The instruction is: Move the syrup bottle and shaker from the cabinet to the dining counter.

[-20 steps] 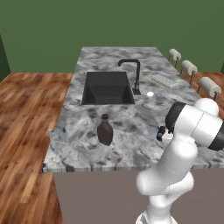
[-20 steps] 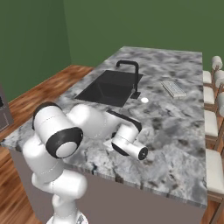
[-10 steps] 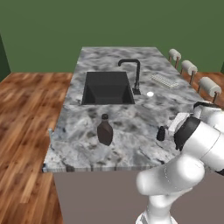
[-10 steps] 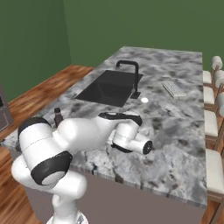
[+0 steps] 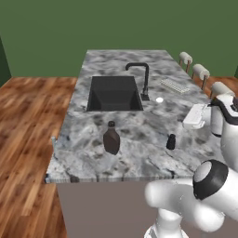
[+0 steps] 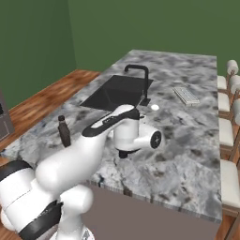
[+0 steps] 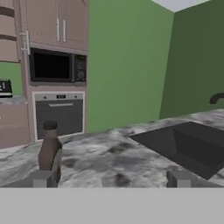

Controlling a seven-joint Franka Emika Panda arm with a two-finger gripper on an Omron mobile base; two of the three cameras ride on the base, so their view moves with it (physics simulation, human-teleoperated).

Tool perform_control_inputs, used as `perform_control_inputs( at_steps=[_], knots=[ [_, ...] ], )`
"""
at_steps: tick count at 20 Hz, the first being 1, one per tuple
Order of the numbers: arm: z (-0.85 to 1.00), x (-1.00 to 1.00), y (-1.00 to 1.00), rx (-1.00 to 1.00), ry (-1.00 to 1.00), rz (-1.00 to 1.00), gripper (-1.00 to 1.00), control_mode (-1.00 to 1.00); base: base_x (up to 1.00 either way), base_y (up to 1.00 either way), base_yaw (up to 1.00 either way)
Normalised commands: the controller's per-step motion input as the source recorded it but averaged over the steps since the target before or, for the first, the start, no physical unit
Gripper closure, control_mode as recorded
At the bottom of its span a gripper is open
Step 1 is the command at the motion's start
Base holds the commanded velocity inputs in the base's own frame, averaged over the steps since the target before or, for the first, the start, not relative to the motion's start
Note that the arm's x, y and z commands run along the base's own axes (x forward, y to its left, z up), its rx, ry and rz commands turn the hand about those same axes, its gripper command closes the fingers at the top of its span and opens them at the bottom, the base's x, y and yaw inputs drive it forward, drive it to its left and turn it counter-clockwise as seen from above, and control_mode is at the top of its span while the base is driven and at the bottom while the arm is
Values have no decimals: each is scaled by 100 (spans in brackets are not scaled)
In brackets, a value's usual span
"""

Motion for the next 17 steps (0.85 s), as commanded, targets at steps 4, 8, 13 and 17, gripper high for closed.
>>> perform_control_inputs(
  at_steps=[4,8,13,17],
  knots=[
    [100,-33,26,-7,2,0,-100,-100,0,0,0],
    [100,-37,42,-19,21,0,-100,-100,0,0,0],
    [65,-57,45,-33,46,-6,-100,-100,0,0,0],
    [3,-80,39,-36,42,-19,-100,-100,0,0,0]
  ],
)
